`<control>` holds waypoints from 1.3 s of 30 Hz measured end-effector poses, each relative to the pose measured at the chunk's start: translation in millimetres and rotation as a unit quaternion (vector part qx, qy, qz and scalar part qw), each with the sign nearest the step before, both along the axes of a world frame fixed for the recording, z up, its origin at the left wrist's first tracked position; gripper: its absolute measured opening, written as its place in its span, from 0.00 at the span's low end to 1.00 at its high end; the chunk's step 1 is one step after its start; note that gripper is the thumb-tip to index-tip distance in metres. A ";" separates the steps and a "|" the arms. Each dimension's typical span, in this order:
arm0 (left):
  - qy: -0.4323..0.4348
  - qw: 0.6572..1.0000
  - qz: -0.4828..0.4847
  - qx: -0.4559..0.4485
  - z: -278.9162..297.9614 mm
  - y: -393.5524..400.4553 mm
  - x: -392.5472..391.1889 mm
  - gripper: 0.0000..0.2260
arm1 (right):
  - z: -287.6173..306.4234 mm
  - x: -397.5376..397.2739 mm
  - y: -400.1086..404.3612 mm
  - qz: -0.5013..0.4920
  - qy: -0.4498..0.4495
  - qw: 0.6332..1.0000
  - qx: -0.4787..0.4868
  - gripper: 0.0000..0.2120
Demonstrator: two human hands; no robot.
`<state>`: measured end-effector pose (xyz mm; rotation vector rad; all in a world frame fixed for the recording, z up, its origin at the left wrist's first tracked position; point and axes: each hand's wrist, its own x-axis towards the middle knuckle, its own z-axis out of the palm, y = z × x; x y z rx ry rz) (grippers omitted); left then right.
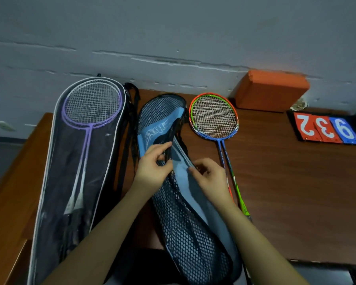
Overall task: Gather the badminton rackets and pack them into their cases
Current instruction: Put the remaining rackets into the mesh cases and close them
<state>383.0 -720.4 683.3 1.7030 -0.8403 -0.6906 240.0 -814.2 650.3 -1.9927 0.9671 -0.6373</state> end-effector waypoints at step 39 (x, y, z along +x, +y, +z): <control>-0.018 0.998 -0.040 0.037 -57.8 -48.1 -4.4 0.18 | -68.3 -74.7 -49.8 -0.147 0.234 0.961 -0.024 0.15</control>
